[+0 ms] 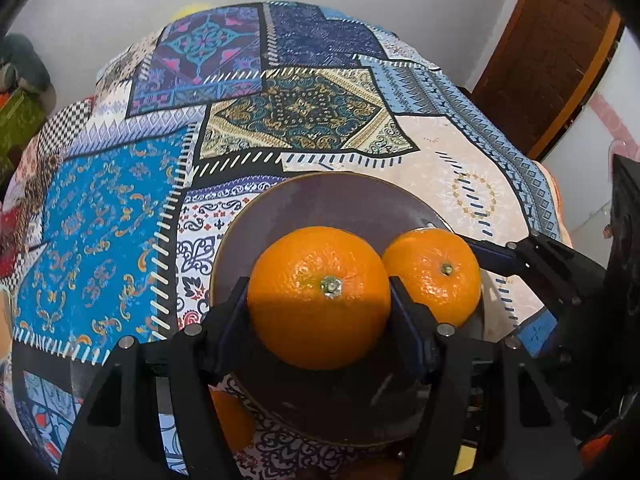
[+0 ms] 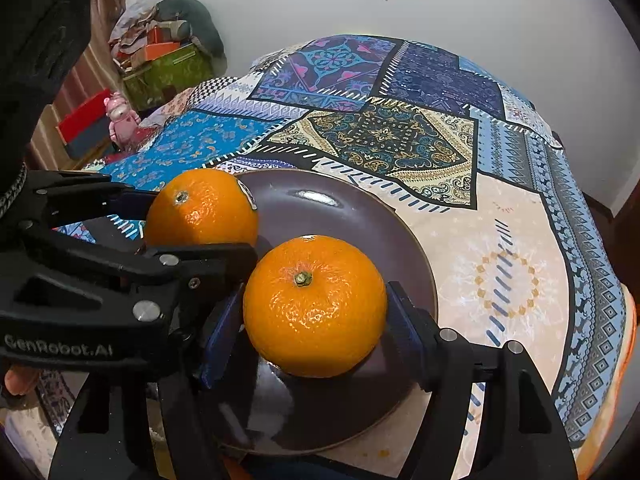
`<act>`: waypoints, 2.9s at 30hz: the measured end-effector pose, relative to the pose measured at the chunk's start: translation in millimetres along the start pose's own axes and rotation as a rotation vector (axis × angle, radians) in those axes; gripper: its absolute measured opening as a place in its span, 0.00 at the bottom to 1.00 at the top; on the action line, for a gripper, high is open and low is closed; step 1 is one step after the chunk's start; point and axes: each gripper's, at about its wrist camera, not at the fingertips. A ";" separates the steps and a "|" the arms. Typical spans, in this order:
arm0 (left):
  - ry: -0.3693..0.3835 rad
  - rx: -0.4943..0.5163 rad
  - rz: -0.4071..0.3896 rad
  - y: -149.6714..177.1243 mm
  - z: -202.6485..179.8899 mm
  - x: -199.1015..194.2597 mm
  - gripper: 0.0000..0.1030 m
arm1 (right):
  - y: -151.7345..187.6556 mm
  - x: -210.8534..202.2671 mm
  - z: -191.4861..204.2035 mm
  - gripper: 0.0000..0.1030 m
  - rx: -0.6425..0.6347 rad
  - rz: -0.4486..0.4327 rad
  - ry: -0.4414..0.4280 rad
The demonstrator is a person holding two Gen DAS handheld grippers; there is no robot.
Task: Organize fruits
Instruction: 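Carry the oranges onto the purple plate and open both tools, then move both tools back toward the tomatoes beside the plate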
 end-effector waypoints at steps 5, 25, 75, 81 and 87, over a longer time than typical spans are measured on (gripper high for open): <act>0.006 -0.007 0.024 4.1 2.6 3.7 0.63 | 0.0 -1.6 -2.8 0.67 0.018 -0.002 0.000; -0.106 0.084 -0.185 37.9 -22.2 -106.8 0.64 | 15.6 -86.6 -0.7 0.74 0.059 -0.131 -0.016; -0.047 -0.018 -0.008 128.6 -45.4 -51.4 0.63 | 95.8 -59.8 -2.3 0.43 0.187 -0.008 -0.149; -0.032 -0.051 0.000 120.6 -43.3 -46.3 0.63 | 98.3 -61.0 -3.0 0.41 0.180 -0.001 -0.143; -0.018 -0.063 0.007 114.8 -40.3 -44.0 0.64 | 99.6 -59.0 -0.2 0.43 0.167 0.012 -0.131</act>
Point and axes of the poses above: each gripper's, at about its wrist camera, not at the fingertips, and x roughly the way its jaws point, z to its left, y to its underside, and after that the axes turned 6 degrees about x, right-handed
